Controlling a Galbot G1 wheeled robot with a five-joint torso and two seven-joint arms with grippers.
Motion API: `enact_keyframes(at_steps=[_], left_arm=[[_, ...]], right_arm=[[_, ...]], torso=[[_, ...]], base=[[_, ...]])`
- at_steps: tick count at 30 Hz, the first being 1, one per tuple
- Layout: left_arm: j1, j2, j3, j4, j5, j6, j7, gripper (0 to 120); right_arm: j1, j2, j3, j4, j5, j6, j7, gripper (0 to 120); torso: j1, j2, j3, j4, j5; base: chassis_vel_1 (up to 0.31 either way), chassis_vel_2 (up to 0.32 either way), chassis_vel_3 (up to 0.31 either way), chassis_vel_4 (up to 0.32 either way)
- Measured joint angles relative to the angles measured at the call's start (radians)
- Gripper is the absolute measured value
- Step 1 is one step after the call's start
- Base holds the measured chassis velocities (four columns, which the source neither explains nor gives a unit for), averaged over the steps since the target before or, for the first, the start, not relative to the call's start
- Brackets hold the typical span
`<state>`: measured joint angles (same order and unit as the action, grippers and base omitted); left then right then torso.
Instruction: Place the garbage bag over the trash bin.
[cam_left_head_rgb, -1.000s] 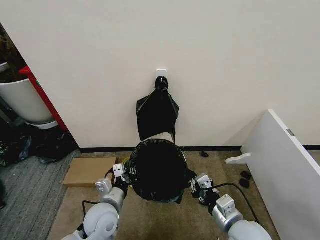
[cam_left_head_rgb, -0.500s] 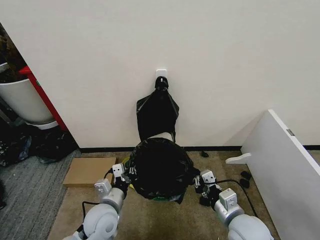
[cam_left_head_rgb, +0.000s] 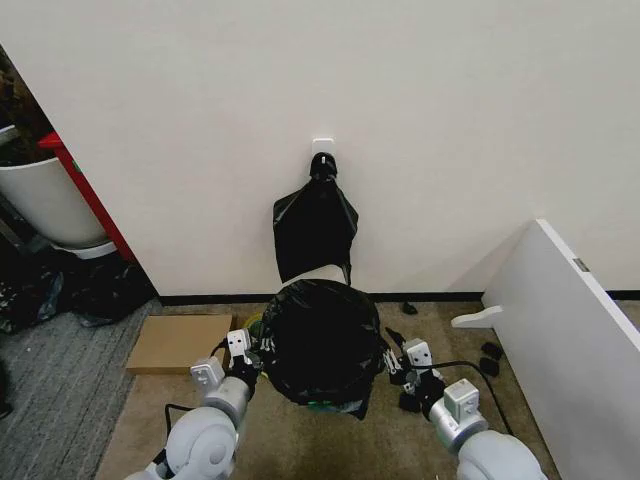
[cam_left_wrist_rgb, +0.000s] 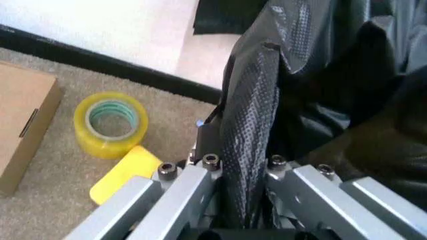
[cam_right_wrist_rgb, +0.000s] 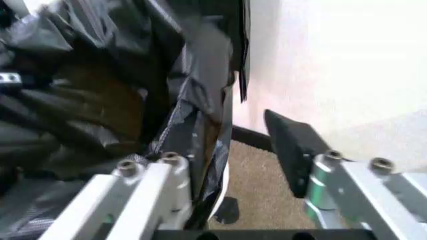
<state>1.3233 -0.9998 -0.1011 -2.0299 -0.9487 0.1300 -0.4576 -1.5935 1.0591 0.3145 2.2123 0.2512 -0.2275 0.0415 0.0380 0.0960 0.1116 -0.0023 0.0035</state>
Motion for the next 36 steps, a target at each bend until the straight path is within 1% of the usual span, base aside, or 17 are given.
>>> enact_keyframes(at_steps=[2, 3, 4, 7, 9, 10, 12, 13, 16, 20, 24, 26, 28, 30, 31, 34, 36], left_arm=[[-0.007, 0.0, 0.002, 0.011, 0.0, 0.012, -0.008, 1], [-0.007, 0.0, 0.002, 0.011, 0.0, 0.012, -0.008, 1], [-0.009, 0.0, 0.002, 0.014, -0.001, 0.016, -0.011, 1], [-0.026, -0.009, 0.005, 0.043, -0.021, 0.046, -0.041, 1], [-0.044, -0.02, 0.016, 0.063, -0.045, 0.06, -0.058, 1], [-0.044, -0.02, 0.016, 0.063, -0.045, 0.06, -0.058, 1], [-0.063, -0.031, 0.024, 0.081, -0.066, 0.069, -0.07, 1], [-0.082, -0.045, 0.032, 0.099, -0.083, 0.077, -0.083, 1], [-0.105, -0.067, 0.044, 0.131, -0.1, 0.088, -0.094, 1], [-0.139, -0.089, 0.053, 0.168, -0.111, 0.096, -0.102, 1], [-0.155, -0.105, 0.054, 0.181, -0.116, 0.104, -0.116, 4], [-0.169, -0.125, 0.052, 0.178, -0.131, 0.132, -0.147, 15], [-0.174, -0.131, 0.05, 0.173, -0.139, 0.151, -0.155, 22], [-0.175, -0.132, 0.05, 0.172, -0.14, 0.155, -0.156, 25], [-0.174, -0.132, 0.05, 0.172, -0.141, 0.162, -0.156, 31], [-0.16, -0.127, 0.043, 0.165, -0.14, 0.166, -0.148, 45], [-0.154, -0.123, 0.04, 0.158, -0.138, 0.167, -0.146, 46]], right_arm=[[-0.015, 0.0, 0.013, 0.017, -0.008, 0.0, -0.007, 48], [-0.015, 0.0, 0.013, 0.017, -0.008, 0.0, -0.007, 48], [-0.017, 0.0, 0.017, 0.02, -0.01, 0.001, -0.007, 52], [-0.022, 0.016, 0.046, 0.048, -0.006, 0.009, 0.007, 65], [-0.039, 0.035, 0.074, 0.066, -0.004, 0.019, 0.02, 71], [-0.039, 0.035, 0.074, 0.066, -0.004, 0.019, 0.02, 71], [-0.065, 0.054, 0.097, 0.083, -0.004, 0.03, 0.027, 79], [-0.089, 0.071, 0.109, 0.097, -0.006, 0.041, 0.029, 86], [-0.116, 0.095, 0.112, 0.116, -0.017, 0.052, 0.03, 97], [-0.142, 0.119, 0.112, 0.124, -0.044, 0.064, 0.029, 100], [-0.151, 0.134, 0.108, 0.128, -0.055, 0.067, 0.028, 100], [-0.157, 0.145, 0.103, 0.13, -0.066, 0.067, 0.026, 100], [-0.158, 0.15, 0.099, 0.131, -0.068, 0.067, 0.024, 100], [-0.159, 0.151, 0.098, 0.131, -0.069, 0.067, 0.024, 100], [-0.159, 0.151, 0.096, 0.133, -0.069, 0.066, 0.023, 100], [-0.16, 0.15, 0.095, 0.14, -0.069, 0.064, 0.023, 100], [-0.161, 0.15, 0.095, 0.142, -0.069, 0.064, 0.022, 100]], torso=[[0.0, 0.0, 0.0, 0.0, 0.0001], [0.0, 0.0, 0.0, 0.0, 0.0001], [0.0, 0.0, 0.0, 0.0, 0.0], [0.0, 0.0, 0.0, 0.0004, 0.0005], [0.0, 0.0, 0.0, 0.0004, -0.0001], [0.0, 0.0, 0.0, 0.0004, -0.0001], [0.0, 0.0, 0.0, 0.0001, 0.0], [0.0, 0.0, 0.0, -0.0003, 0.0001], [0.0, 0.0, 0.0, 0.0001, 0.0], [0.0, 0.0, 0.0, 0.0, 0.0002], [0.0, 0.0, 0.0, 0.0, 0.0001], [0.0, 0.0, 0.0, 0.0, 0.0001], [0.0, 0.0, 0.0, 0.0, 0.0003], [0.0, 0.0, 0.0, 0.0, 0.0003], [0.0, 0.0, 0.0, 0.0001, 0.0001], [0.0, 0.0, 0.0, 0.0001, 0.0001], [0.0, 0.0, 0.0, 0.0001, 0.0]], base=[[0.0, 0.0, 0.0, 0.0], [0.0, 0.0, 0.0, 0.0], [0.0, 0.0, 0.0, 0.0], [0.0, 0.0, 0.0, 0.0], [0.0, 0.0, 0.0, 0.0], [0.0, 0.0, 0.0, 0.0], [0.0, 0.0, 0.0, 0.0], [0.0, 0.0, 0.0, 0.0], [0.0, 0.0, 0.0, 0.0], [0.0, 0.0, 0.0, 0.0], [0.0, 0.0, 0.0, 0.0], [0.0, 0.0, 0.0, 0.0], [0.0, 0.0, 0.0, 0.0], [0.0, 0.0, 0.0, 0.0], [0.0, 0.0, 0.0, 0.0], [0.0, 0.0, 0.0, 0.0], [0.0, 0.0, 0.0, 0.0]])
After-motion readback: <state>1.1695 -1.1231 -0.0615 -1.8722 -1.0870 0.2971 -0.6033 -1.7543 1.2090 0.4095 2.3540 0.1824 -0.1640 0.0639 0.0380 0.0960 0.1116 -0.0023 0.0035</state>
